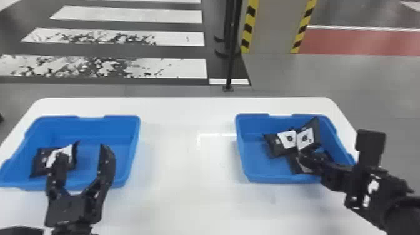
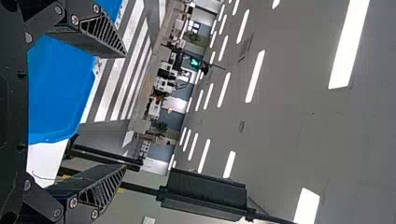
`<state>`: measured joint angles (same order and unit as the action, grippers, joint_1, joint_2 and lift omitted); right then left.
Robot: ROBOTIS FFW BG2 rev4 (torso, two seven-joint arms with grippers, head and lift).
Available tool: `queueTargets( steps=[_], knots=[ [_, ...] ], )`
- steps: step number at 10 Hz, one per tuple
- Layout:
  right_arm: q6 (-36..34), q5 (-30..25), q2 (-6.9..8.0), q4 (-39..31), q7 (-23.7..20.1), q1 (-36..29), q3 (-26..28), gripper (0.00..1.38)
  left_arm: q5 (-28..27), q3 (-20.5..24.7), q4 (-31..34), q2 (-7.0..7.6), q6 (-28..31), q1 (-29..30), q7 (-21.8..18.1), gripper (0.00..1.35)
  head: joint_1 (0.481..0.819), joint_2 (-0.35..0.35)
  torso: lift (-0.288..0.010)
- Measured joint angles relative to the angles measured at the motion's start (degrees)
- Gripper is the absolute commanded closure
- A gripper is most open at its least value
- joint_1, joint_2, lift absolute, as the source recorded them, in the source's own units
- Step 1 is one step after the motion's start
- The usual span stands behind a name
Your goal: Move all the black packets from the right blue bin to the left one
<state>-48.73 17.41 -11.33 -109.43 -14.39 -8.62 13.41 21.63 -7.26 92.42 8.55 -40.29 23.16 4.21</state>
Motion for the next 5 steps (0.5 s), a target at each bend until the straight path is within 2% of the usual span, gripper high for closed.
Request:
queueTargets(
  steps=[4,5],
  knots=[
    [5.0,1.1,0.45,-4.1,1.4,-2.6,-0.2,1.19,0.2,0.2,-0.1,-0.19,0.8,0.2,-0.1,0.22,0.695,-0.043,-0.168],
    [5.7,1.6,0.52,-5.1,1.4,-3.2,-0.2,1.0,0.2,0.3,-0.1,-0.2,0.9,0.2,-0.1,0.22,0.695,-0.042,-0.168]
  ],
)
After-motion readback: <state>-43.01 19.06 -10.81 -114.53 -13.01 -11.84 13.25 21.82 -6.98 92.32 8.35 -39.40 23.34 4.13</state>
